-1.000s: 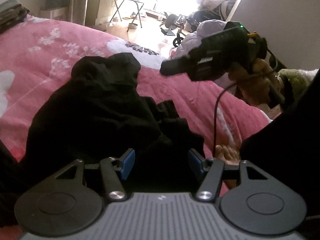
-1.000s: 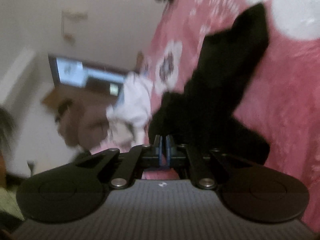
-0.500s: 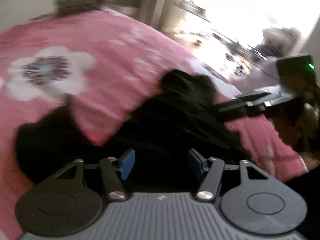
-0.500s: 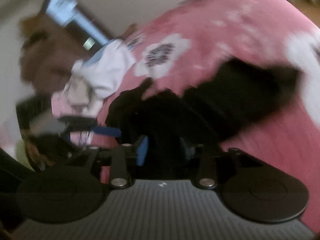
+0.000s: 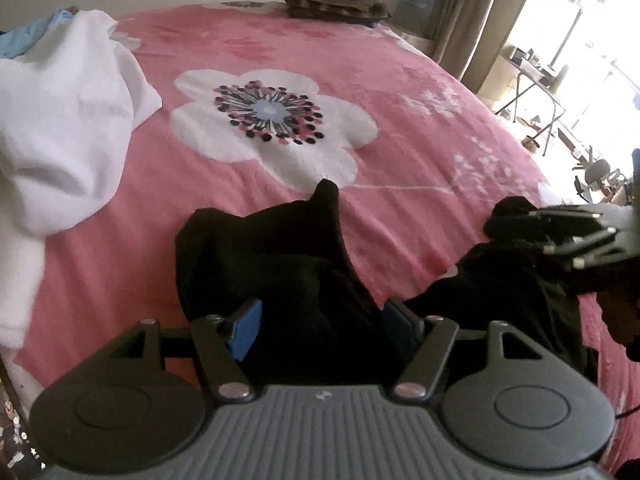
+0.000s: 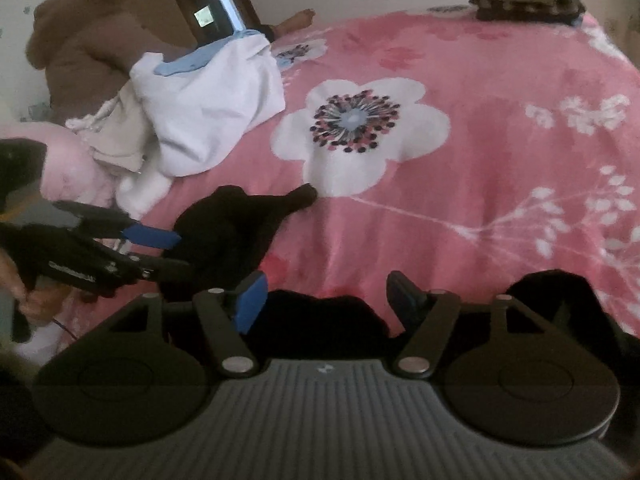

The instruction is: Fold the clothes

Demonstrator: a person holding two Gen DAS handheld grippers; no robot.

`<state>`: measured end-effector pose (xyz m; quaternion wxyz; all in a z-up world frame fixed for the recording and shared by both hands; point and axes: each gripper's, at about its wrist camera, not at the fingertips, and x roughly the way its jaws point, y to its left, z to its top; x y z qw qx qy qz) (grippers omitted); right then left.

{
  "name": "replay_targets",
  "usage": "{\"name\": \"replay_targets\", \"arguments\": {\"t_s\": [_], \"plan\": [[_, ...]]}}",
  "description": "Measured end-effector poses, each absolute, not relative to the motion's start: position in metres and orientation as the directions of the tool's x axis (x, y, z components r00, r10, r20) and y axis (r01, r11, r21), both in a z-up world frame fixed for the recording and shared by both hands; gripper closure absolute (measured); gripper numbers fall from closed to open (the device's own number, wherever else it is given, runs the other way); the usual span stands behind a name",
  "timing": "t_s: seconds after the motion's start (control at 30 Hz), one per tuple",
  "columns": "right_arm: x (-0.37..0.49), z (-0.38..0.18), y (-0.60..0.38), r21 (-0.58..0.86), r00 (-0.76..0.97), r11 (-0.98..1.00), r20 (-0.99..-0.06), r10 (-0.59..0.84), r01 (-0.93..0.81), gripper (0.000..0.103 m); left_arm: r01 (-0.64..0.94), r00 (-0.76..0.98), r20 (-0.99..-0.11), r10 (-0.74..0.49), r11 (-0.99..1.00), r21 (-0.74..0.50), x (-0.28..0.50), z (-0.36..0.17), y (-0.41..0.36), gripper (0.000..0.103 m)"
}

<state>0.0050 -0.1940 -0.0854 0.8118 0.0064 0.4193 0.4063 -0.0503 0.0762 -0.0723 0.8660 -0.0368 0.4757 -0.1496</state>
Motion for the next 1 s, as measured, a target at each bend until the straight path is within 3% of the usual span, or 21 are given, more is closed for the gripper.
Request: {"name": "replay_targets", "arguments": {"t_s": [0.13,0.17,0.2,0.23,0.37,0.6,0.83,0.93,1.0], "plan": [[-0.002,-0.096,-0.181,0.333,0.247,0.635,-0.72,0.649,-0.697,0.043,0.234,0.491,-0.815,-0.307,0.948,-0.216,-0.048,-0.08,0.075,0.031],[-0.005,-0.099,-0.179,0.326,0.229,0.627,-0.733,0.641,-0.708,0.061,0.235,0.487,-0.818,-0.305,0.948,-0.214,-0.047,-0.081,0.074,0.031],[-0.008,-0.101,-0.177,0.319,0.217,0.621,-0.743,0.633,-0.716,0.085,0.235,0.484,-0.82,-0.304,0.948,-0.213,-0.046,-0.084,0.074,0.031],[-0.011,-0.102,-0.176,0.313,0.211,0.617,-0.751,0.626,-0.722,0.091,0.235,0.478,-0.824,-0.304,0.948,-0.214,-0.045,-0.086,0.074,0.03],[-0.027,-0.091,-0.185,0.369,0.168,0.574,-0.718,0.675,-0.731,0.095,0.24,0.461,-0.835,-0.301,0.948,-0.21,-0.044,-0.093,0.071,0.029],[-0.088,-0.091,-0.188,0.42,0.054,0.501,-0.723,0.688,-0.757,0.095,0.242,0.448,-0.84,-0.308,0.946,-0.218,-0.045,-0.098,0.07,0.029],[-0.116,-0.098,-0.189,0.383,0.119,0.552,-0.734,0.668,-0.741,0.09,0.259,0.454,-0.853,-0.259,0.954,-0.152,-0.049,-0.099,0.059,0.029],[-0.102,-0.077,-0.203,0.408,0.144,0.547,-0.691,0.708,-0.731,0.072,0.264,0.459,-0.858,-0.23,0.958,-0.115,-0.051,-0.099,0.053,0.029],[-0.083,-0.059,-0.217,0.414,0.204,0.564,-0.648,0.734,-0.715,0.046,0.268,0.464,-0.861,-0.208,0.959,-0.087,-0.052,-0.1,0.049,0.03]]}}
